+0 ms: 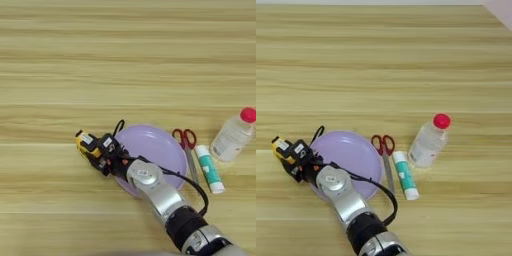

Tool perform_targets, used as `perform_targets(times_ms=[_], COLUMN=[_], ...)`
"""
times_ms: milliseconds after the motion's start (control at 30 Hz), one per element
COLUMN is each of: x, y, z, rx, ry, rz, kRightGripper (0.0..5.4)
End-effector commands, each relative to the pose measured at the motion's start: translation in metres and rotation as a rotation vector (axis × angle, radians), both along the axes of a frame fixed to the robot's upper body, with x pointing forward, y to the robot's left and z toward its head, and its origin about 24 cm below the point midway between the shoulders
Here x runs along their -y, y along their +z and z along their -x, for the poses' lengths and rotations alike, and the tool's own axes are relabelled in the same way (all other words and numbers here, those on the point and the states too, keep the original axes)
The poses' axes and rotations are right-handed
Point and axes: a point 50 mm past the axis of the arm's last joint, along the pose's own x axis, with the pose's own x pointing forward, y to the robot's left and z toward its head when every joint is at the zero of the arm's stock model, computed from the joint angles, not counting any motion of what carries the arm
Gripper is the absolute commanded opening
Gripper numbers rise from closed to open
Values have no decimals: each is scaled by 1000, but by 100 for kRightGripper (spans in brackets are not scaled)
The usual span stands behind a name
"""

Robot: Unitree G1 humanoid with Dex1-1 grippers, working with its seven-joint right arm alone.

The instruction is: Move the objects on the table

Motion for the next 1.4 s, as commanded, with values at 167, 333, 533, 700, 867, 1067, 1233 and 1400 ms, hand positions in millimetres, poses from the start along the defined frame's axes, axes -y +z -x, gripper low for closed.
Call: perform_targets(times_ms=[167,333,533,700,867,1067,1233,1400], x=[-11,-9,-6,-5,-3,1,11,25], y=[31,41,54,60,74,90,92,96], z=[-19,-22,-24,-24,-24,-21,-19,-15], rx=[129,156,184,192,212,232,227,232], ry=[5,-14,-31,-41,-47,-57,-82,-118], rz=[-62,-92,-126,-143,-182,-220,-220,-221], kRightGripper=[251,251,251,251,251,251,251,251])
